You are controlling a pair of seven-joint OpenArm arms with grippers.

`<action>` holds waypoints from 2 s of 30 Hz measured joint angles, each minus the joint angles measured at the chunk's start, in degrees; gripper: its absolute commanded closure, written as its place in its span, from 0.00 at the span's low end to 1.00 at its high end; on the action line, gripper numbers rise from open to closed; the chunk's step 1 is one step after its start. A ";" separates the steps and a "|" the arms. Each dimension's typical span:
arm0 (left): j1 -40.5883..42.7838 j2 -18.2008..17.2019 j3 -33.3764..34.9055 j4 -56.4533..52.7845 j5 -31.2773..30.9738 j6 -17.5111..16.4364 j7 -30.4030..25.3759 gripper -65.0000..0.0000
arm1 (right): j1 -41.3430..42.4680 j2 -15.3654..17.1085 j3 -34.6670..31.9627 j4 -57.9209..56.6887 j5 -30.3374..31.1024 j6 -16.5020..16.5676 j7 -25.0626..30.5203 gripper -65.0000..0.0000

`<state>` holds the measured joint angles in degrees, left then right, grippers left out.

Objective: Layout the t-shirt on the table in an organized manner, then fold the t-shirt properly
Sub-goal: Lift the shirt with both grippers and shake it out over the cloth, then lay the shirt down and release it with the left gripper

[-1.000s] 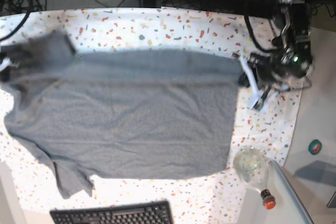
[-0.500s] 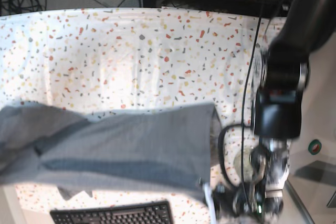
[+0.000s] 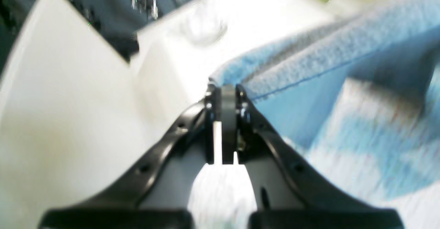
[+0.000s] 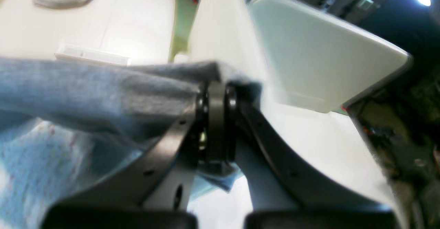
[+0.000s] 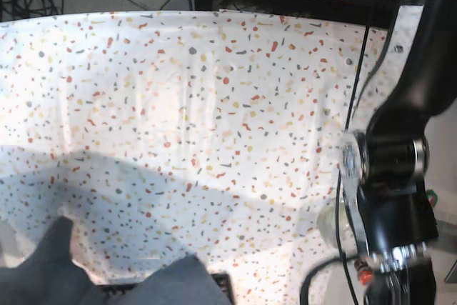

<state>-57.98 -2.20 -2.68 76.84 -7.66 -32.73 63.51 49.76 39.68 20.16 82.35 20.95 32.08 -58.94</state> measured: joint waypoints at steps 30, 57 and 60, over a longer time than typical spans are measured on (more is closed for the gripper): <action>70.10 -10.21 -0.39 6.51 -0.28 0.20 -21.57 1.00 | -59.95 -24.28 21.09 -1.95 -1.40 -0.15 16.17 1.00; 76.63 -10.03 -0.57 10.36 -1.31 -0.20 -22.69 0.53 | -61.70 -24.55 27.78 -2.21 -1.40 -0.17 10.88 0.67; 77.15 -9.51 -2.29 10.45 -2.23 -1.33 -23.10 0.40 | -61.40 -24.70 31.56 -2.03 -1.62 -0.17 10.60 0.65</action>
<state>19.18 -11.70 -4.97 87.29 -9.89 -34.06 40.40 -11.64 14.98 51.72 80.31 19.33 31.90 -48.34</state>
